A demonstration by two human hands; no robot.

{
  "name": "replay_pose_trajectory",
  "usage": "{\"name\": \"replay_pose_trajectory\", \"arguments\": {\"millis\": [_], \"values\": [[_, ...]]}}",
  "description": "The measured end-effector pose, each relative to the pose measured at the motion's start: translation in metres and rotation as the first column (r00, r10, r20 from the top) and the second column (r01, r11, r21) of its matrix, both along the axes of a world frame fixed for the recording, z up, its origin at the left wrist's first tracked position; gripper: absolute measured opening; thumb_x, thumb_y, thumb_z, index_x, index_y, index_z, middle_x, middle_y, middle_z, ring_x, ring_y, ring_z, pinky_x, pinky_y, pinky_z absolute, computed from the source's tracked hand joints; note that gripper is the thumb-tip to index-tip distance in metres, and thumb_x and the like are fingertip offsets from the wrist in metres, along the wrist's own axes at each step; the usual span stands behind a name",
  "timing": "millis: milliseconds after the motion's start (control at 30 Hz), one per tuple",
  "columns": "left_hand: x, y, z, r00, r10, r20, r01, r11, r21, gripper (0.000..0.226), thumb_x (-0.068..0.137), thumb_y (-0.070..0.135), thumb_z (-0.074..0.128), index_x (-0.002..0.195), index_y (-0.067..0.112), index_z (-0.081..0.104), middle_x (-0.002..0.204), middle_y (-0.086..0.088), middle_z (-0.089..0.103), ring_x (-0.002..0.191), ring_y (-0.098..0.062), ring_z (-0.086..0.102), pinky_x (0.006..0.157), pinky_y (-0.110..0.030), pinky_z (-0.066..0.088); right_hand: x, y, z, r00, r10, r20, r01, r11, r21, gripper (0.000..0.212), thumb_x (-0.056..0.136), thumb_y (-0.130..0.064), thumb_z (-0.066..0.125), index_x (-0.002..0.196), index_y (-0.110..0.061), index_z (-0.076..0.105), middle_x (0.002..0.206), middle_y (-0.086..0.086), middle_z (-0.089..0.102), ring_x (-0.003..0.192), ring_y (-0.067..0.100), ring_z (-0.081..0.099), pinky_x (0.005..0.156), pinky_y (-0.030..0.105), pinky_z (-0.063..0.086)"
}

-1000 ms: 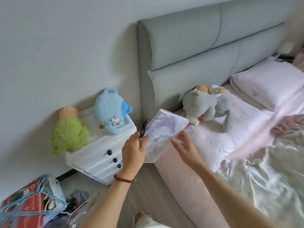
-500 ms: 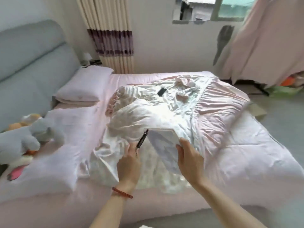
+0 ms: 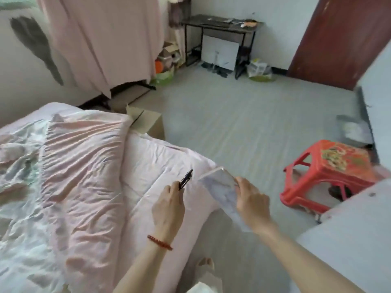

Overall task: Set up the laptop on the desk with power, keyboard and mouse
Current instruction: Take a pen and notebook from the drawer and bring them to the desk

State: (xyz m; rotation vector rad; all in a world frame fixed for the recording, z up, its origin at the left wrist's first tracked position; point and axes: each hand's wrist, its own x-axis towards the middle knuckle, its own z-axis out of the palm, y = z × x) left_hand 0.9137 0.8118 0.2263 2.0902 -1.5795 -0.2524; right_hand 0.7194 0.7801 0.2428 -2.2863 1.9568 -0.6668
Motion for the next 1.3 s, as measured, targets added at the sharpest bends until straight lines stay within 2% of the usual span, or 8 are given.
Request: {"name": "replay_pose_trajectory", "arguments": {"millis": [67, 267, 400, 500, 600, 800, 1000, 1300], "values": [[-0.025, -0.079, 0.0, 0.996, -0.078, -0.031, 0.078, 0.997, 0.002, 0.022, 0.095, 0.027, 0.041, 0.107, 0.013, 0.053, 0.099, -0.007, 0.058, 0.091, -0.031, 0.057, 0.067, -0.04, 0.043, -0.027, -0.06, 0.009, 0.994, -0.048, -0.097, 0.045, 0.998, -0.04, 0.036, 0.054, -0.006, 0.08, 0.087, -0.005, 0.068, 0.063, 0.01, 0.068, 0.049, 0.026, 0.065, 0.034, 0.027, 0.045], [-0.085, -0.242, 0.024, 0.967, -0.246, -0.068, 0.243, 0.969, -0.052, 0.015, 0.092, 0.022, 0.049, 0.099, 0.011, 0.057, 0.089, -0.008, 0.061, 0.076, -0.033, 0.06, 0.052, -0.035, 0.038, -0.098, -0.193, 0.031, 0.968, -0.155, -0.199, 0.158, 0.987, 0.001, 0.042, 0.052, -0.002, 0.085, 0.09, -0.007, 0.069, 0.065, 0.003, 0.068, 0.053, 0.021, 0.066, 0.038, 0.023, 0.045], [-0.123, -0.352, 0.024, 0.95, -0.309, -0.056, 0.305, 0.95, -0.066, 0.018, 0.092, 0.02, 0.05, 0.101, 0.008, 0.059, 0.091, -0.011, 0.063, 0.075, -0.036, 0.06, 0.054, -0.037, 0.039, -0.137, -0.281, 0.033, 0.96, -0.231, -0.161, 0.231, 0.973, -0.021, 0.036, 0.055, 0.001, 0.084, 0.086, -0.004, 0.068, 0.063, 0.006, 0.068, 0.048, 0.023, 0.065, 0.033, 0.021, 0.039], [-0.155, -0.441, 0.015, 0.945, -0.325, -0.045, 0.321, 0.944, -0.077, 0.019, 0.092, 0.02, 0.051, 0.103, 0.008, 0.059, 0.094, -0.01, 0.064, 0.076, -0.035, 0.061, 0.055, -0.038, 0.043, -0.169, -0.364, 0.017, 0.958, -0.261, -0.122, 0.264, 0.964, 0.011, 0.029, 0.066, 0.001, 0.077, 0.093, -0.003, 0.066, 0.072, 0.009, 0.071, 0.058, 0.028, 0.068, 0.039, 0.028, 0.045], [-0.182, -0.53, 0.007, 0.956, -0.288, -0.055, 0.283, 0.956, -0.081, 0.019, 0.091, 0.02, 0.052, 0.104, 0.008, 0.059, 0.095, -0.009, 0.064, 0.075, -0.034, 0.061, 0.055, -0.035, 0.041, -0.198, -0.462, 0.004, 0.959, -0.283, -0.012, 0.283, 0.954, 0.097, 0.025, 0.087, -0.01, 0.058, 0.111, -0.005, 0.06, 0.094, 0.012, 0.071, 0.083, 0.032, 0.067, 0.058, 0.036, 0.048], [-0.215, -0.7, 0.025, 0.986, -0.138, -0.099, 0.133, 0.99, -0.054, 0.02, 0.092, 0.022, 0.05, 0.107, 0.012, 0.058, 0.101, -0.005, 0.064, 0.081, -0.031, 0.061, 0.061, -0.029, 0.038, -0.242, -0.66, 0.011, 0.984, -0.173, 0.044, 0.171, 0.984, 0.046, 0.022, 0.092, -0.014, 0.047, 0.111, -0.008, 0.056, 0.093, 0.007, 0.067, 0.084, 0.029, 0.063, 0.058, 0.029, 0.033], [-0.207, -0.878, 0.042, 0.996, 0.004, -0.094, -0.014, 0.994, -0.107, 0.02, 0.091, 0.021, 0.052, 0.107, 0.012, 0.059, 0.096, -0.007, 0.064, 0.078, -0.033, 0.06, 0.061, -0.031, 0.037, -0.242, -0.863, 0.014, 0.994, -0.088, 0.059, 0.086, 0.995, 0.048, 0.025, 0.095, -0.021, 0.041, 0.116, -0.014, 0.051, 0.097, 0.007, 0.067, 0.089, 0.03, 0.061, 0.061, 0.03, 0.032], [-0.169, -1.187, 0.034, 0.991, 0.058, -0.12, -0.073, 0.989, -0.125, 0.015, 0.09, 0.021, 0.052, 0.099, 0.012, 0.06, 0.091, -0.007, 0.063, 0.077, -0.032, 0.059, 0.061, -0.029, 0.035, -0.206, -1.175, 0.007, 0.983, -0.11, 0.147, 0.098, 0.991, 0.088, 0.022, 0.094, -0.02, 0.043, 0.113, -0.012, 0.05, 0.099, 0.012, 0.068, 0.088, 0.035, 0.061, 0.062, 0.032, 0.029]]}}
